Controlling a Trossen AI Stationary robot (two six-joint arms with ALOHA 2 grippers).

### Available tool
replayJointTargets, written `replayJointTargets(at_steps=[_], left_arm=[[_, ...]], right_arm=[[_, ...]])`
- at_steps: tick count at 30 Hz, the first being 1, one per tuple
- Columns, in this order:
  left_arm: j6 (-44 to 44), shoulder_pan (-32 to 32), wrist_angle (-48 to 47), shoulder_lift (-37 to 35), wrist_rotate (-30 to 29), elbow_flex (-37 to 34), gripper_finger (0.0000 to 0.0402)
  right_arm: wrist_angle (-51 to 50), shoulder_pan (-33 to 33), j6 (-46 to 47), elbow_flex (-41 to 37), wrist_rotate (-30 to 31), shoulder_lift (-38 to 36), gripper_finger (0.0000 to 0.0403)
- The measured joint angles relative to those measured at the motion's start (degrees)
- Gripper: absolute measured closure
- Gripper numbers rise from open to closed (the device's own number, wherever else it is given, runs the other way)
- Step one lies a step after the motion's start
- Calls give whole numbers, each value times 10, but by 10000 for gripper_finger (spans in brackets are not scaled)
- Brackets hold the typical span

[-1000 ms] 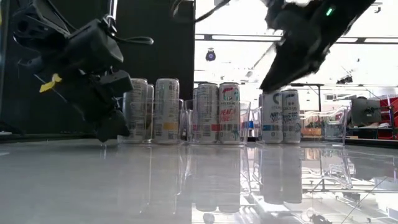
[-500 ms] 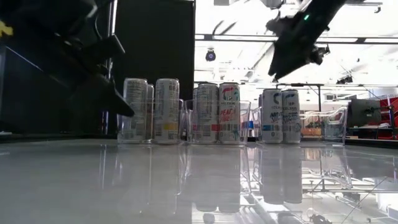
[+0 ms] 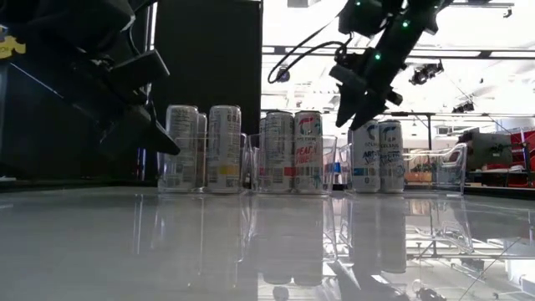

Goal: Sort soda cans
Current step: Adjust the right transparent bin

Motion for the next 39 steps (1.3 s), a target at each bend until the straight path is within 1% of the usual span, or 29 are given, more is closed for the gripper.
replayJointTargets(at_steps=[3,7,10,12,16,18,21,23,25,27,31,36,39], left_arm=[[0,0,0,0,1,0,401],[-20,-1,0,0,3,0,401],[-30,-1,0,0,21,0,401],[-37,-1,0,0,37,0,401],[-52,-8,0,0,53,0,401],[-55,-15,0,0,58,0,401],[-55,-26,0,0,60,0,401],[-56,-32,0,0,60,0,401],[-56,-37,0,0,60,0,401],[-56,-41,0,0,60,0,401],[-57,-49,0,0,60,0,401],[-70,-58,0,0,60,0,401],[-71,-58,0,0,60,0,401]], right_arm=[[-64,0,-47,33,22,18,171],[-174,0,-116,63,25,22,171],[-244,-8,-149,54,20,12,171],[-259,-18,-163,38,16,2,171],[-238,-40,-218,10,15,-17,171],[-225,-50,-258,7,12,-20,171],[-214,-65,-331,7,-15,-20,171],[-212,-74,-355,7,-9,-20,171],[-213,-84,-363,7,11,-20,171],[-204,-94,-370,3,15,-20,171],[-161,-102,-376,-38,-3,-20,171],[-86,-97,-387,-79,29,-20,171],[-56,-97,-402,-94,31,-20,171]])
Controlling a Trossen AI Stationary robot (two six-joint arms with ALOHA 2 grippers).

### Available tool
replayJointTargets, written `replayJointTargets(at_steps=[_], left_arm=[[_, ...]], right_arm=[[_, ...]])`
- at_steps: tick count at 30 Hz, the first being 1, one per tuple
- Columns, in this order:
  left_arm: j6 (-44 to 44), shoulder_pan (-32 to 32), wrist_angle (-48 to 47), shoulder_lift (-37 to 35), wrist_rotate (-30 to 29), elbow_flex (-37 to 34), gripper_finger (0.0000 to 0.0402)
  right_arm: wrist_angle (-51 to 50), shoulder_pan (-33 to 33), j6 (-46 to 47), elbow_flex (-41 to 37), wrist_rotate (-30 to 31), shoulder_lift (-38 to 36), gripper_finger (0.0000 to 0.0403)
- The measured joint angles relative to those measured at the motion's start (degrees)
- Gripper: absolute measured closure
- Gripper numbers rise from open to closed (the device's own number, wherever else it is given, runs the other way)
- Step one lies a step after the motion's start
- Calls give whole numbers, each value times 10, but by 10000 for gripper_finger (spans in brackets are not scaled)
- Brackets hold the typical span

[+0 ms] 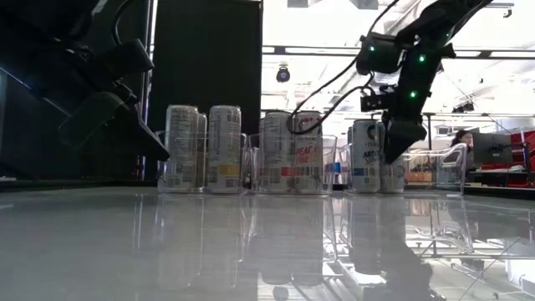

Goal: Sort soda cans
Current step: Adjust the right transparent bin

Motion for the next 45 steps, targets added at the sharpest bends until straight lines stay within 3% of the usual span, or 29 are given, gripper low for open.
replayJointTargets(at_steps=[16,30,45], left_arm=[[0,0,0,0,0,0,401],[0,1,0,0,-2,0,401],[0,1,1,0,-2,0,401]], right_arm=[[29,3,21,-29,-35,-2,185],[-34,16,80,-30,-90,-58,195],[-95,134,178,-29,-92,-74,195]])
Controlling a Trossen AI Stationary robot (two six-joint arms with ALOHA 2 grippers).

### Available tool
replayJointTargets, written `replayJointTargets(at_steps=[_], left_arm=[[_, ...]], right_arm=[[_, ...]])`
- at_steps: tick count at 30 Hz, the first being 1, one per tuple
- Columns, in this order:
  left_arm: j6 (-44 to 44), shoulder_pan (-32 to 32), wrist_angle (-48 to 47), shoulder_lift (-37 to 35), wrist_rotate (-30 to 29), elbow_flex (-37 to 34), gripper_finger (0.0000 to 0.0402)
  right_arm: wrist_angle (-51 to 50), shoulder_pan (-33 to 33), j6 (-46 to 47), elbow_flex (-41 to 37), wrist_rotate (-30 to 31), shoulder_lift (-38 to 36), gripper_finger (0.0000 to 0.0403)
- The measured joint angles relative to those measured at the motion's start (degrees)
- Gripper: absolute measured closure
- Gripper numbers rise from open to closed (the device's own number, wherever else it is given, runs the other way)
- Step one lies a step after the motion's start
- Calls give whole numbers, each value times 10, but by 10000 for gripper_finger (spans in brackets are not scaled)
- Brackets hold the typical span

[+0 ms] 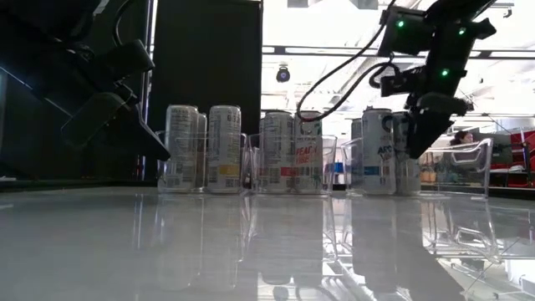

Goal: Sort soda cans
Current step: Adjust the right transparent bin

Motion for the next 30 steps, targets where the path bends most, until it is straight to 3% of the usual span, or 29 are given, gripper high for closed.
replayJointTargets(at_steps=[13,21,30], left_arm=[[0,0,5,0,0,0,402],[0,0,11,0,0,0,402],[1,0,12,0,3,0,401]], right_arm=[[-32,136,156,-1,-24,-49,195],[-37,209,277,11,9,-51,195],[-42,266,321,82,67,-50,195]])
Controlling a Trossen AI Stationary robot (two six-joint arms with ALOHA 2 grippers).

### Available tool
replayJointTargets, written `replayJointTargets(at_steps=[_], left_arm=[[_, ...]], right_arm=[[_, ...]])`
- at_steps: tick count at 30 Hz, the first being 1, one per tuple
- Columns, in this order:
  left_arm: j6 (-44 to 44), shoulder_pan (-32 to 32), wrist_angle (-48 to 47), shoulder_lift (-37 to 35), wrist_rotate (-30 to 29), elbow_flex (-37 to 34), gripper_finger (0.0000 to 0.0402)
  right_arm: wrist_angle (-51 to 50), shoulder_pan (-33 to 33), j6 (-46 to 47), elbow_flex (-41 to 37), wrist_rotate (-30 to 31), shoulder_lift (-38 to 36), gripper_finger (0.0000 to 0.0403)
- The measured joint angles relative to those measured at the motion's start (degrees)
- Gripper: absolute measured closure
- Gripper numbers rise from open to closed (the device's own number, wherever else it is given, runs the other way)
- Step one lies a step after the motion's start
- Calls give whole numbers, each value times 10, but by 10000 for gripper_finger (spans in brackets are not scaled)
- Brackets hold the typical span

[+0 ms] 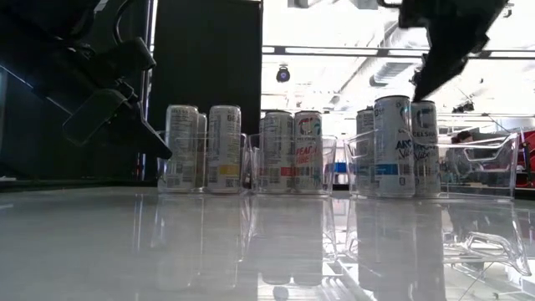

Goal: Sort soda cans
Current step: Adjust the right transparent bin

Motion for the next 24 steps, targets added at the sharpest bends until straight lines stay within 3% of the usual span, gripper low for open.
replayJointTargets(at_steps=[9,13,17,24], left_arm=[[0,0,0,0,1,0,401],[0,0,0,0,2,0,402],[0,0,0,0,2,0,401],[0,0,0,0,2,0,401]], right_arm=[[66,64,-43,56,53,93,195],[47,78,-65,70,118,140,195],[16,69,-43,78,180,171,195],[9,21,33,79,168,201,195]])
